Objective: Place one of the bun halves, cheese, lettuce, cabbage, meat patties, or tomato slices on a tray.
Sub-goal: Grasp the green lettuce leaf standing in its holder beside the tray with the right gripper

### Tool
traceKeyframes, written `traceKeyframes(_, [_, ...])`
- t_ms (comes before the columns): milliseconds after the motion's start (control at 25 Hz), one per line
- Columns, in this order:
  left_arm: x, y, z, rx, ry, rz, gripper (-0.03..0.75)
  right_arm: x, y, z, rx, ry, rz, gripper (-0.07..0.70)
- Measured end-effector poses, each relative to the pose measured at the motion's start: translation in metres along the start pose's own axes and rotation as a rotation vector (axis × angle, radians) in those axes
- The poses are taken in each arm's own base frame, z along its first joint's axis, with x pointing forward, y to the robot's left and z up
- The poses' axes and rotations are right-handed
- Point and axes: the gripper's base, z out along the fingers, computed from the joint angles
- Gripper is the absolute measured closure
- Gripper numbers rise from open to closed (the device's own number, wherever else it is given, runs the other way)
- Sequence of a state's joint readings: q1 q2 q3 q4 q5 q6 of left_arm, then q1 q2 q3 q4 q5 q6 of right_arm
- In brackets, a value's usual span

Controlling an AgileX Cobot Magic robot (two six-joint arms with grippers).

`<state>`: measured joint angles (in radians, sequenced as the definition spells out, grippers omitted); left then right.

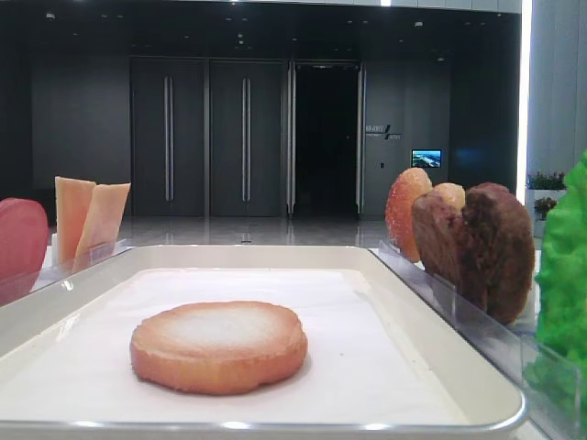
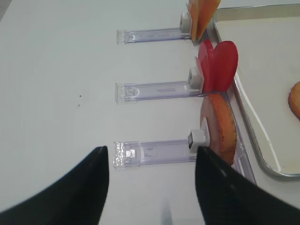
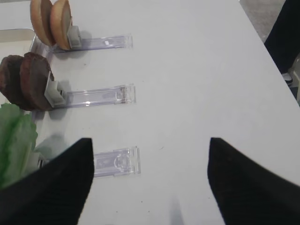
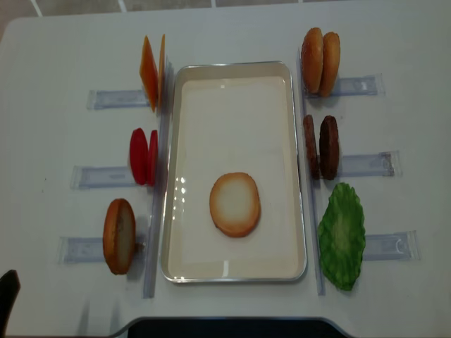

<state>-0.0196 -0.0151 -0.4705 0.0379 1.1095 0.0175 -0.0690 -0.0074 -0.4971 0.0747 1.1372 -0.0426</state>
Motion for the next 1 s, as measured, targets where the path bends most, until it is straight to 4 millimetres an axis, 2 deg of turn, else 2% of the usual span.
traceKeyframes(640, [0.0,0.0,0.0,0.0,0.0,0.0,0.312,0.0,0.0,0.0,-0.001,0.001,0.001,0.118])
traceKeyframes(800, [0.0,0.0,0.0,0.0,0.0,0.0,0.335,-0.007,0.001,0.01,-0.016,0.083,0.014,0.118])
traceKeyframes(1000, [0.0,0.0,0.0,0.0,0.0,0.0,0.362,-0.025,0.0,0.027,-0.021,0.213,0.027,0.118])
